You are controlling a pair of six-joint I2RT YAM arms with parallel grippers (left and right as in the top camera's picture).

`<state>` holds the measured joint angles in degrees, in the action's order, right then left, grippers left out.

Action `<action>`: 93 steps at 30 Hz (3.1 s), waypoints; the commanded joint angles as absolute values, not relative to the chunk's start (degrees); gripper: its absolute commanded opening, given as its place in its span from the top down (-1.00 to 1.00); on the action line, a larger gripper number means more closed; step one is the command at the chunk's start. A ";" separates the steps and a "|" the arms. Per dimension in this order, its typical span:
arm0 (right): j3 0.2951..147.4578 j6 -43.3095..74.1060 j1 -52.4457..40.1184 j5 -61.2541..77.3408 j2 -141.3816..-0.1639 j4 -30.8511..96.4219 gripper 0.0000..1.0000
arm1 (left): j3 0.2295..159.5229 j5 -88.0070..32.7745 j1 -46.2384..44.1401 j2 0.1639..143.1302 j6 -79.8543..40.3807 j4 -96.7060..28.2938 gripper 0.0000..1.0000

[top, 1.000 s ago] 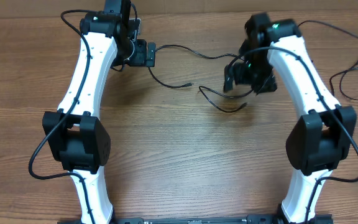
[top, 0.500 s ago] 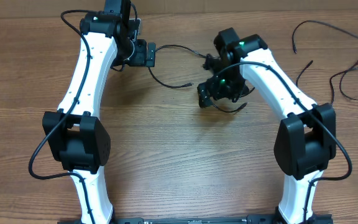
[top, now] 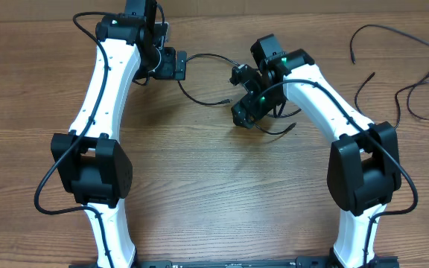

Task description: Untangle cables

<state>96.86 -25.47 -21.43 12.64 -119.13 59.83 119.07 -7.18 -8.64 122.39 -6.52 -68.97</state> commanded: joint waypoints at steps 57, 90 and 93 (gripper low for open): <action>96.95 25.02 -21.15 -10.44 -61.23 75.77 0.93 | 118.93 -6.92 -9.67 121.82 -7.31 -68.93 -0.99; 96.66 53.56 2.72 -49.36 -61.76 96.31 0.93 | 118.93 -6.92 -9.67 121.82 -7.31 -68.93 -0.99; 96.55 53.56 6.59 -51.09 -63.40 94.72 0.85 | 118.93 -6.92 -9.67 121.82 -7.31 -68.93 -0.99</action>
<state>95.83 52.84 3.29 -46.09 -61.84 96.25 119.07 -7.18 -9.02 122.39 -6.52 -68.97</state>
